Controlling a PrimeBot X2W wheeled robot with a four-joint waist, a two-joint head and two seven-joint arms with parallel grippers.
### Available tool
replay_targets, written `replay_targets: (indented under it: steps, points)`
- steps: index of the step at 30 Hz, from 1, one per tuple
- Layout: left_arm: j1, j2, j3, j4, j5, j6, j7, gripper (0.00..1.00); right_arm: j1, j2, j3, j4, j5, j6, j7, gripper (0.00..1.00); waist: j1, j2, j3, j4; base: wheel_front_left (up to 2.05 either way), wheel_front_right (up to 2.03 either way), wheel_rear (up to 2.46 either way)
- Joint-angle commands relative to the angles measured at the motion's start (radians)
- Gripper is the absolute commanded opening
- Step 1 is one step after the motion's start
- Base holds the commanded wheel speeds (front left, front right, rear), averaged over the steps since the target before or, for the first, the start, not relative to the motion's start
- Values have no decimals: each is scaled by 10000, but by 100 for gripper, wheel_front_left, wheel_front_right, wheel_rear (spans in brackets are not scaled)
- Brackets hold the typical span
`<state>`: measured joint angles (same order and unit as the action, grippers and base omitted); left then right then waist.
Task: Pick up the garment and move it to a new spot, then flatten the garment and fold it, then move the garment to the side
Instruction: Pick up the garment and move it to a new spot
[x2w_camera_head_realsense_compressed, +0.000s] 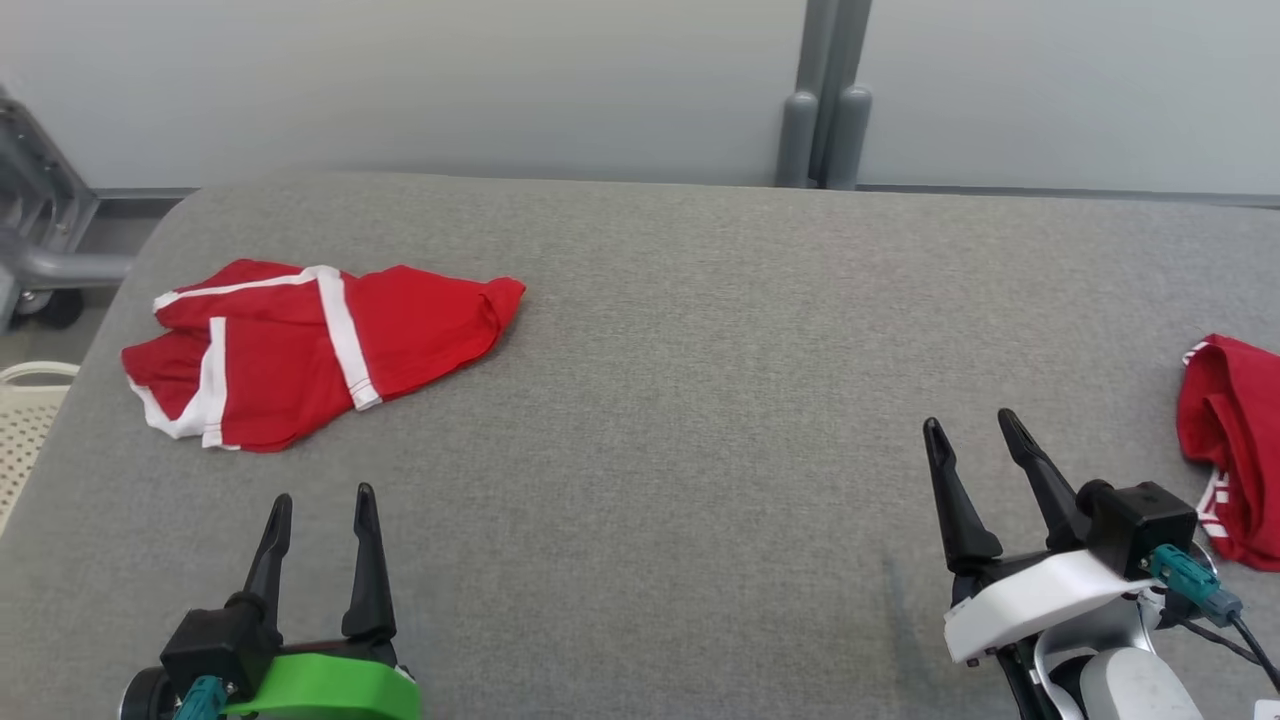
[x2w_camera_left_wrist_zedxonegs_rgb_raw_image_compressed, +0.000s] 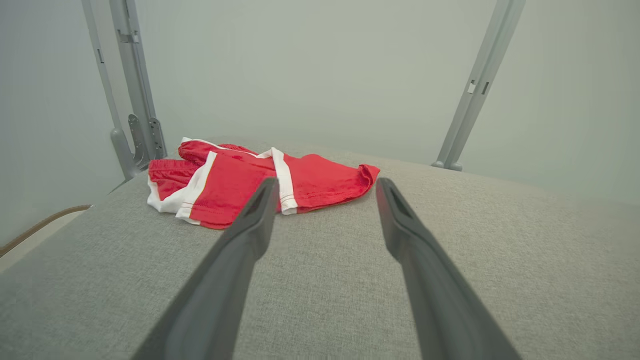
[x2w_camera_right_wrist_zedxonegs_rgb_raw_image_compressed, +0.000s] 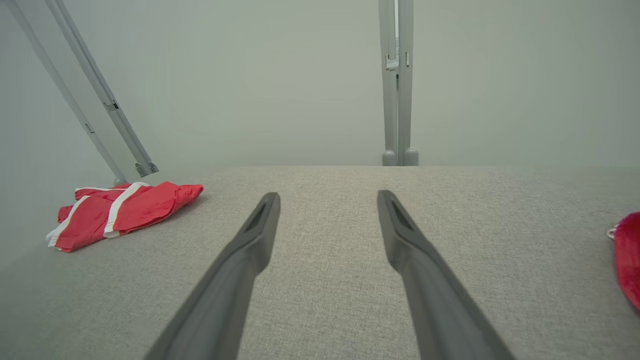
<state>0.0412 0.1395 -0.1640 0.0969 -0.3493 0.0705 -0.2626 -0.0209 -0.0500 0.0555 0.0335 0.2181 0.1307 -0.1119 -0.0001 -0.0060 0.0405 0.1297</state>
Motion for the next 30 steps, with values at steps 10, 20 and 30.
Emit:
replay_targets:
  steps: [10,20,30]
  points:
    - [237,1,219,-78,134,-11,-28,100,-15,-18,27,-179,-277,-1,-126,100,1,60,-41,2317,0,0,0]
    - [351,-223,371,-126,196,-90,-16,100,-56,-21,109,-257,-291,-1,32,100,1,60,85,3559,0,0,0]
    - [384,-330,555,-121,244,-140,-16,100,-175,-23,236,-274,-273,-2,95,100,1,60,148,3537,0,0,0]
